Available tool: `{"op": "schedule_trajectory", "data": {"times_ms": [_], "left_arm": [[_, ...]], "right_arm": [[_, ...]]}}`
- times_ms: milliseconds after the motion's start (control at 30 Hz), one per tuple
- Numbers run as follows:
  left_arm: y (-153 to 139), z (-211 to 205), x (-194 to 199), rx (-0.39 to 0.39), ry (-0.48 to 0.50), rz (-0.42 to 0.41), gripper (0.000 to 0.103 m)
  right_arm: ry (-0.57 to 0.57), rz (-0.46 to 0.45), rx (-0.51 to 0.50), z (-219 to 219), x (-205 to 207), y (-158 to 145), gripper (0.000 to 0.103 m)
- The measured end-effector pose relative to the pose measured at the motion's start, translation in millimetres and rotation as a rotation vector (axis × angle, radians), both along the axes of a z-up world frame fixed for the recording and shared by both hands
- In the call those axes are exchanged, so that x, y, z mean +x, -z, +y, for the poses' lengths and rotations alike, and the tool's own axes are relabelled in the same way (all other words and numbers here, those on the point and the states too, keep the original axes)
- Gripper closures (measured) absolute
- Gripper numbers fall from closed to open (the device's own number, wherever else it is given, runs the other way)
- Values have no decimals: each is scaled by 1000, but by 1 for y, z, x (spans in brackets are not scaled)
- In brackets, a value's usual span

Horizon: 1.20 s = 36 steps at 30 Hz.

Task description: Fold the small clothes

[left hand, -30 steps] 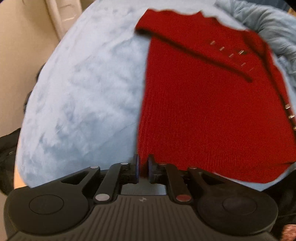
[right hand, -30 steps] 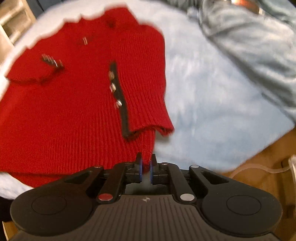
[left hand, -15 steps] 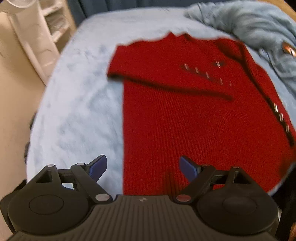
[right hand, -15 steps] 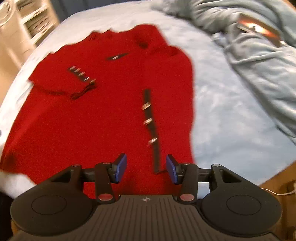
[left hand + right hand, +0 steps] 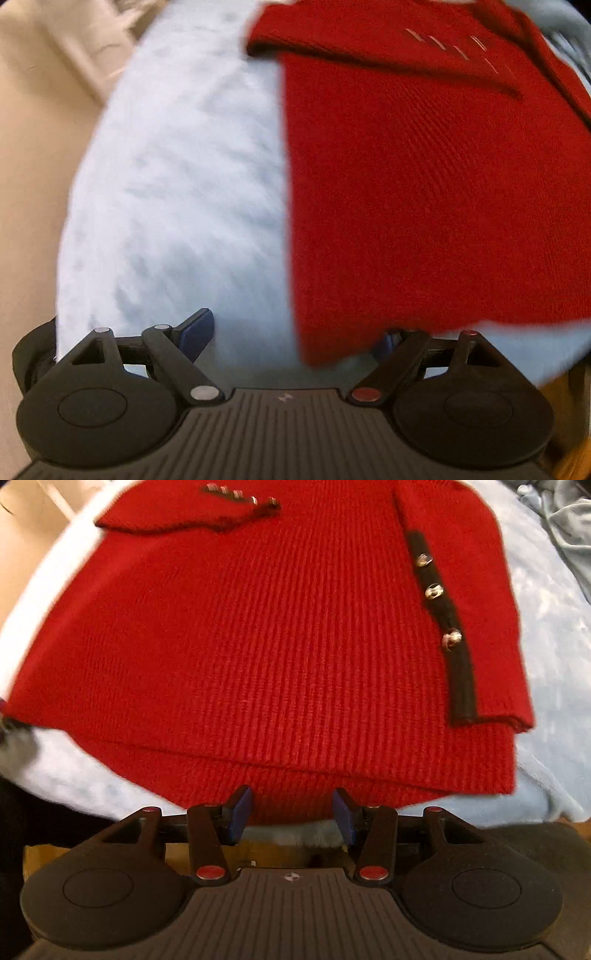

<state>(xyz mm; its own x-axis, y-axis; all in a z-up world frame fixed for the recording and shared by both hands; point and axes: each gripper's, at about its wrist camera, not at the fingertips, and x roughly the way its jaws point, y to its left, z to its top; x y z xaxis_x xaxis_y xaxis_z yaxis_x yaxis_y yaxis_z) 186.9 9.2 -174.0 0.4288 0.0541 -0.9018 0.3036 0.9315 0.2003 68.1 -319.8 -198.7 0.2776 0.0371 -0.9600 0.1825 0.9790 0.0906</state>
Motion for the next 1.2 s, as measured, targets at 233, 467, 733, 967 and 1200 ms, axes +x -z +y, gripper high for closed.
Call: {"op": "schedule_trajectory", "data": {"times_ms": [233, 467, 733, 967, 1200], "left_arm": [[-38, 11, 57, -127, -118, -79, 14], [-13, 3, 79, -209, -225, 23, 12], [-23, 0, 30, -332, -113, 50, 11], [-18, -2, -6, -331, 80, 56, 11], [-13, -14, -10, -251, 185, 41, 11]], "right_arm": [[182, -203, 7, -37, 42, -35, 55], [221, -266, 34, -51, 36, -31, 55], [289, -322, 36, -62, 39, -35, 57], [368, -427, -96, -95, 76, -59, 56], [338, -392, -15, -100, 62, -62, 56]]}}
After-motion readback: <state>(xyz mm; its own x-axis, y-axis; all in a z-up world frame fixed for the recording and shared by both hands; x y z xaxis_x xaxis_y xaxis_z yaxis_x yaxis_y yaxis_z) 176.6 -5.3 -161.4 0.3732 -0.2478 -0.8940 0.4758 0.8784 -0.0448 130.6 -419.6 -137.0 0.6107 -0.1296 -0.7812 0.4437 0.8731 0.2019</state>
